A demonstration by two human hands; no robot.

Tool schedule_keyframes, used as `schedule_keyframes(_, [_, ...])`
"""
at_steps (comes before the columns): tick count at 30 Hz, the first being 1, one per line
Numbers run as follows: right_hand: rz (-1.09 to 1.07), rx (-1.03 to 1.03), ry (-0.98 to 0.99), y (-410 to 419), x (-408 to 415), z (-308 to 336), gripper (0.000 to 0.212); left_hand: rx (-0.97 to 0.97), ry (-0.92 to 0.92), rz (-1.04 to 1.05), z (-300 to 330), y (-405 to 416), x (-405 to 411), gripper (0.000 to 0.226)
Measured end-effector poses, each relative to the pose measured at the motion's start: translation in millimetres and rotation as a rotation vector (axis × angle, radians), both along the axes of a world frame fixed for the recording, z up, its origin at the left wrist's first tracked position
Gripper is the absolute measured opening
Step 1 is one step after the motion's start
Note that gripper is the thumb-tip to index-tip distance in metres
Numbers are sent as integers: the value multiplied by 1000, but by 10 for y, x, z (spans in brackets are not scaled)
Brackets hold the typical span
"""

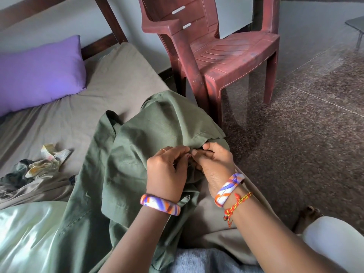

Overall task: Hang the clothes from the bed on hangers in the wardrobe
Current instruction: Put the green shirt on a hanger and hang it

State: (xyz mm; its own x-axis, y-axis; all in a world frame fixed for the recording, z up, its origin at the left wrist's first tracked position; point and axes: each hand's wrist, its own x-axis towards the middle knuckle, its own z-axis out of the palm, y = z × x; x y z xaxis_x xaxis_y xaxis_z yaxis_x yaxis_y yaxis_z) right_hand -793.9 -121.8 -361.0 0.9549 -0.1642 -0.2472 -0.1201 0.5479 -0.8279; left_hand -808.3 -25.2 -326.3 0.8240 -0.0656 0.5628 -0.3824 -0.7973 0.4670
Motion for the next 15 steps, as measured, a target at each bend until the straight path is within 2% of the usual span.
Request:
schedule_keyframes(2, [1,-21,-8,4,-2,-16,27,-102,66,53,10,-29,-14,9])
schedule_keyframes(6, [46,-61,-57,-28,-22,-19,27,-474,508,62,64,19,65,23])
schedule_keyframes(7, [60,-60,-68,-33,-28,-20,27,-432,531,46,89,32,75,25])
schedule_keyframes(10, [79,-39,-83,-47,-27,-19,27,-83,477,35,142,-29,65,19])
schedule_keyframes(11, [88,-37,-87,-50,-19,-18,27,-22,465,40,143,-46,67,15])
schedule_keyframes(15, [148,-97,-116,-73,-3,4,29,-65,500,129,82,-55,144,13])
